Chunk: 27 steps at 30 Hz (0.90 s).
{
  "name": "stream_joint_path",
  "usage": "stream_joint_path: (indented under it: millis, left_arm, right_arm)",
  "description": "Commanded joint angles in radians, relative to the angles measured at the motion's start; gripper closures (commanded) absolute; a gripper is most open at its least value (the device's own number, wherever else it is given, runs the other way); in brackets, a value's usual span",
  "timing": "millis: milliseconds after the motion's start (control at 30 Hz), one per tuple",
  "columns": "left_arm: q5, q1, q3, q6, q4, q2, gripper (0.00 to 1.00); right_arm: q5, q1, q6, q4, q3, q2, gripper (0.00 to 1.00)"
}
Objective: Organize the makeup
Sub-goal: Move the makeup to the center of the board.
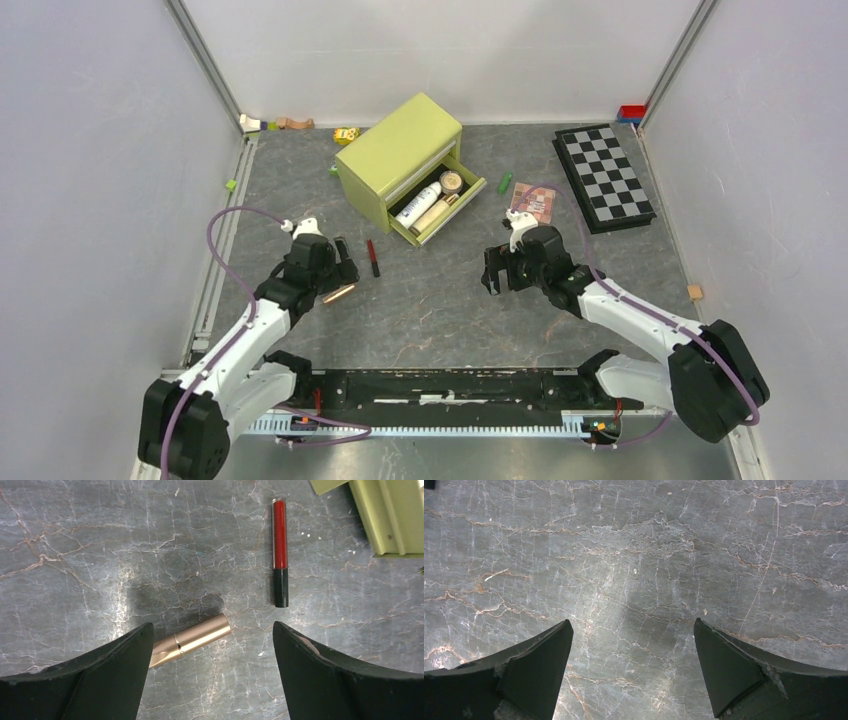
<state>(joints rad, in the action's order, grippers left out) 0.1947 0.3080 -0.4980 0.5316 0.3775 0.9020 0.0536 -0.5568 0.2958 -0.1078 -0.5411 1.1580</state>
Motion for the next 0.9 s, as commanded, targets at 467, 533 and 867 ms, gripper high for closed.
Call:
stream_joint_path:
  millis: [467,533,867]
  left_arm:
    - [0.091,0.116,-0.011,0.142,0.039,0.159,0.04]
    - [0.089,0.116,0.002,0.155,0.043,0.164,0.04]
    - [0.071,0.165,0.007,0.161,0.059,0.173,0.20]
  right_arm:
    - [0.040,-0.010,0.009,0.042,0.016,-0.030,0.02]
    - [0.041,-0.012,0.009,0.043,0.018,-0.032,0.02]
    - [0.046,-0.012,0.009,0.043,0.024,-0.034,0.02]
